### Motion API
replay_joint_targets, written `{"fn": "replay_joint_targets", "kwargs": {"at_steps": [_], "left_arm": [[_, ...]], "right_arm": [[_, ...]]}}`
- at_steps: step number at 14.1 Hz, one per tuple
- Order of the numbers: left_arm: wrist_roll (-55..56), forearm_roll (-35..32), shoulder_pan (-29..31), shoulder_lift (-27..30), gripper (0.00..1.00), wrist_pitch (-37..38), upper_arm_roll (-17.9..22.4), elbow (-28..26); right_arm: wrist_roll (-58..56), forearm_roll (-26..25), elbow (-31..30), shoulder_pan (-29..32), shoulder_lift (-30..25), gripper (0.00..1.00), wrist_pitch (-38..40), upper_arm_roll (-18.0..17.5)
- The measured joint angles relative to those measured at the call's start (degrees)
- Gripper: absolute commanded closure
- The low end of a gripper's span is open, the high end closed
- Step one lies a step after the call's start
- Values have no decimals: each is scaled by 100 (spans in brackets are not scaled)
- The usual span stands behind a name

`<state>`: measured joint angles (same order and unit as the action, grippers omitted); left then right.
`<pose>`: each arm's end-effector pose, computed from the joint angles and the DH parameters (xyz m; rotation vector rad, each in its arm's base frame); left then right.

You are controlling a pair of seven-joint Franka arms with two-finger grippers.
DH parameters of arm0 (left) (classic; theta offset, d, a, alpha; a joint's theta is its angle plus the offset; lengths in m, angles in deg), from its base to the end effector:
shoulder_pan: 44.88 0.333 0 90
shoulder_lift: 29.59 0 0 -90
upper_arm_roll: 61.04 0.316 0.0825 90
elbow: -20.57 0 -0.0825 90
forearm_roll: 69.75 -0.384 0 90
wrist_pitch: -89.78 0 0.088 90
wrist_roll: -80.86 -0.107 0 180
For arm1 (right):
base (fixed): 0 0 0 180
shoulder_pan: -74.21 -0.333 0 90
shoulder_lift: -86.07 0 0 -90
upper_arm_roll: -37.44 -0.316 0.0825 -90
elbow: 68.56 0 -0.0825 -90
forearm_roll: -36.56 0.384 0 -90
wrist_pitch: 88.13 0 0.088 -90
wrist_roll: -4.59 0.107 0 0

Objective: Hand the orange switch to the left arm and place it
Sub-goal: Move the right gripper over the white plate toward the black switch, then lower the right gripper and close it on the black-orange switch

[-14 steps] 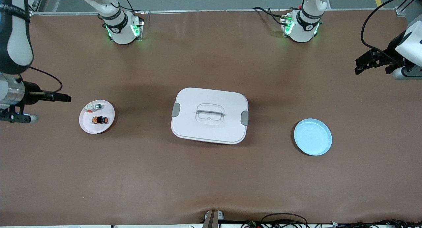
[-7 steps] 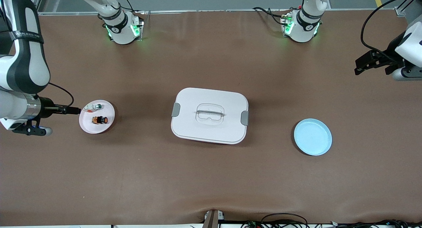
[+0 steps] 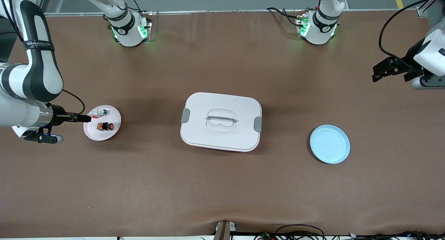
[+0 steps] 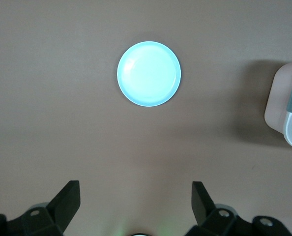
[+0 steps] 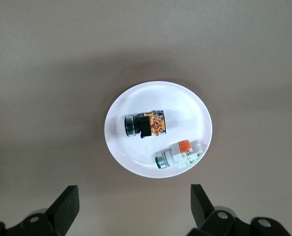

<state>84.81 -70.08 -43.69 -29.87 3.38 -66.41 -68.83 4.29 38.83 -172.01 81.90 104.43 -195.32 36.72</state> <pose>0.5479 -0.0393 0.6214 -3.1310 0.0060 0.0888 0.6017 -0.0710 0.3490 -3.0542 0.2036 0.3880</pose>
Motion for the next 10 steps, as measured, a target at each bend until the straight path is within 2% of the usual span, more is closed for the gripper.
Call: {"fn": "replay_joint_targets", "kwargs": {"at_steps": [4, 7, 10], "left_arm": [[0, 0, 0, -77, 0, -33, 0, 0], [0, 0, 0, -96, 0, -43, 0, -1], [0, 0, 0, -109, 0, -43, 0, -23]], "right_arm": [[-172, 2, -602, 120, 1, 0, -669, 4], [-279, 59, -787, 198, 0, 0, -952, 4], [-600, 356, -844, 268, 0, 0, -1140, 13]]}}
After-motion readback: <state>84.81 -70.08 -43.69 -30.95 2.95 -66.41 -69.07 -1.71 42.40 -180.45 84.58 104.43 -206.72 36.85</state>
